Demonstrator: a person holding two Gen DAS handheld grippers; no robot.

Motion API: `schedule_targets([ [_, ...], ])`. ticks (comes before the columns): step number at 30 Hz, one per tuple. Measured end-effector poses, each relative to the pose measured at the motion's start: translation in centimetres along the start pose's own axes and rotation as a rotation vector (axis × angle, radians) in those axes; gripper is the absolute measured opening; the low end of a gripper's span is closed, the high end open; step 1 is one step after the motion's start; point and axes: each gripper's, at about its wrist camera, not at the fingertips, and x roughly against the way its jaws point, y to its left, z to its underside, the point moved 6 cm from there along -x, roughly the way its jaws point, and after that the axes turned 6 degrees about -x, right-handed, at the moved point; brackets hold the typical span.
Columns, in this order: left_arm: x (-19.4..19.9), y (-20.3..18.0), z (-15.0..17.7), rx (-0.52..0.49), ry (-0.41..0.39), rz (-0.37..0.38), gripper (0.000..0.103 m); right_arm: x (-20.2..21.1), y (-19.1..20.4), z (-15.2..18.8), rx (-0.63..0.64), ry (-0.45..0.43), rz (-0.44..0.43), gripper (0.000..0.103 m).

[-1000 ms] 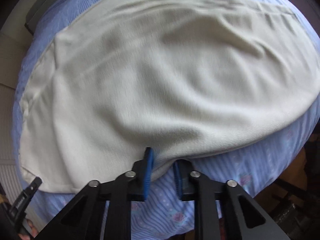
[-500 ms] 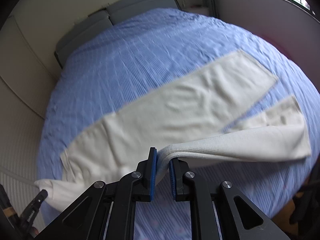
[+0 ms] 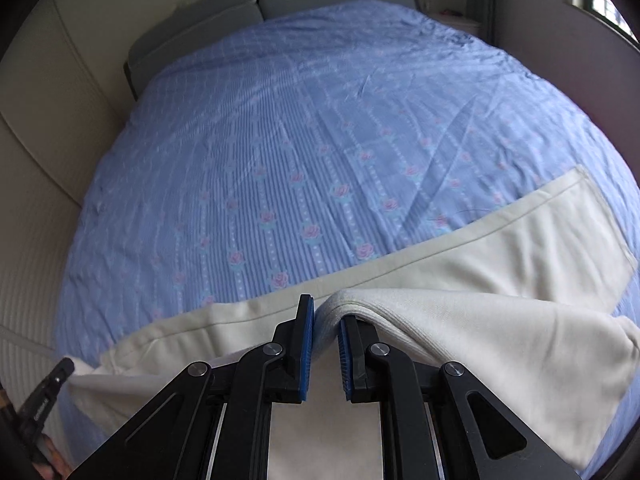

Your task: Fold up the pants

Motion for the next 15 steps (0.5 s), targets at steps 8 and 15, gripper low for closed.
schedule_targets([
  [8, -3.1, 1.3, -2.4, -0.076, 0.003, -0.176, 0.002, -6.4, 0.5, -1.3, 0.032, 0.086, 0.042, 0.014],
  [15, 0.3, -2.4, -0.2, -0.088, 0.021, -0.085, 0.048, -6.2, 2.1, -1.2, 0.094, 0.182, -0.072, 0.066],
])
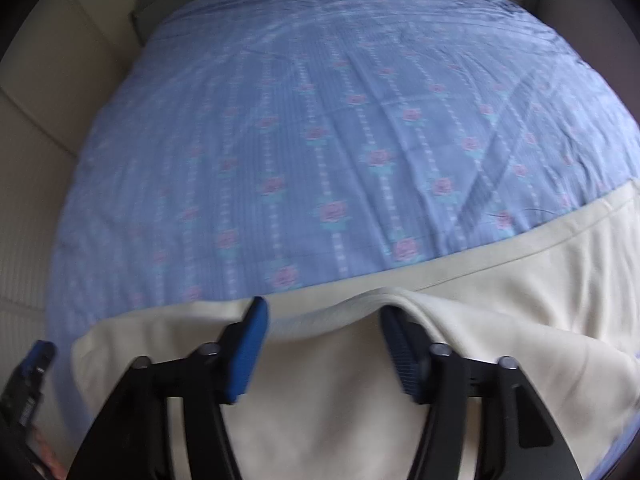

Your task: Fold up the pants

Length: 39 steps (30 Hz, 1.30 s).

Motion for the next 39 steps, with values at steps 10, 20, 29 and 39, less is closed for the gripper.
schedule_targets([
  [10, 8.4, -10.3, 3.0, -0.160, -0.067, 0.200, 0.055, 14.0, -3.1, 7.3, 0.079, -0.135, -0.078, 0.066],
  [20, 14.2, -24.7, 7.8, -0.318, -0.109, 0.448, 0.060, 22.8, -22.7, 18.7, -0.255, -0.196, 0.119, 0.066],
  [29, 12.2, -36.8, 13.6, -0.341, 0.062, 0.467, 0.060, 21.4, -35.0, 26.1, -0.478, -0.086, 0.040, 0.066],
  [39, 7.0, -43.9, 16.5, -0.412, 0.185, 0.435, 0.060, 14.8, -38.9, 29.9, -0.622, 0.049, -0.113, 0.066],
])
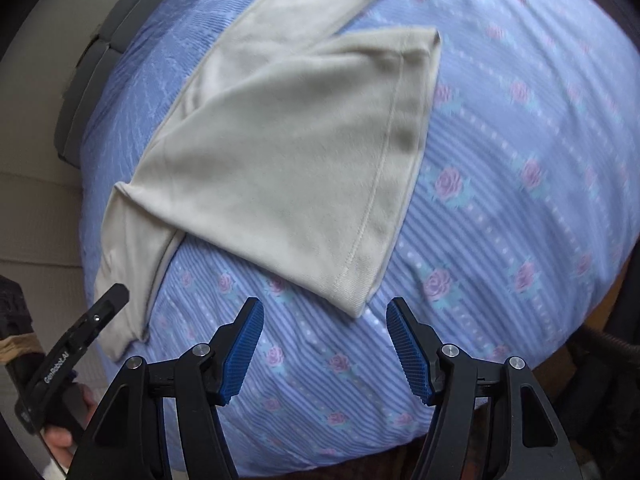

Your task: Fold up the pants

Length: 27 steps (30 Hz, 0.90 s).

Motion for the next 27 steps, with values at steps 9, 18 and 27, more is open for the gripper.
schedule_targets([
  [9, -7.6, 1.3, -2.8, 0.086, 0.072, 0.115, 0.056, -5.0, -1.3, 0.1, -0.164, 0.010, -0.017, 0.064],
  [18, -8.0, 0.0, -5.7, 0.082, 0.108, 0.257, 0.012, -4.7, -0.8, -1.4, -0.235, -0.023, -0.059, 0.015],
  [27, -1.9, -3.4, -16.9, -0.091, -0.099, 0.230, 0.012, 7.9, 6.8, -13.3, -0.122, -0.329, -0.200, 0.013],
])
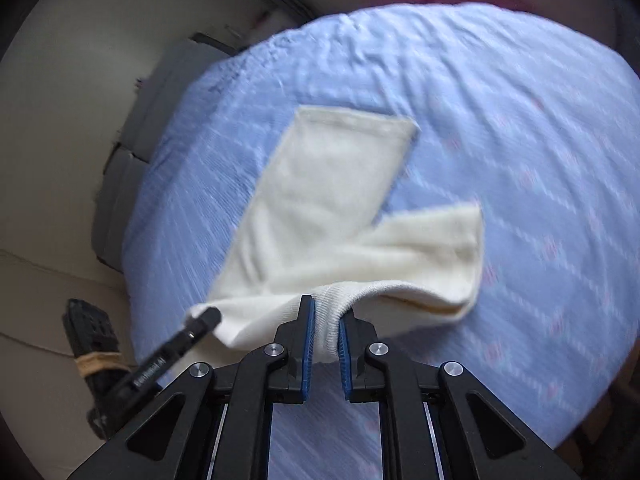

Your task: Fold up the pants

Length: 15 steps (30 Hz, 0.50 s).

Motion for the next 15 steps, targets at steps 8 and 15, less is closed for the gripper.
schedule_targets([
  [8, -4.1, 3.5, -11.1, 0.065, -0.057, -0.081, 0.012, -6.0, 8.6, -14.7, 0.192, -0.065, -0.051, 0.012],
  [15, -9.4, 7.3, -12.6, 0.161, 0.060, -0.121, 0.017, -14.7, 10.2, -19.6, 0.240, 0.024, -0.002, 0.009],
])
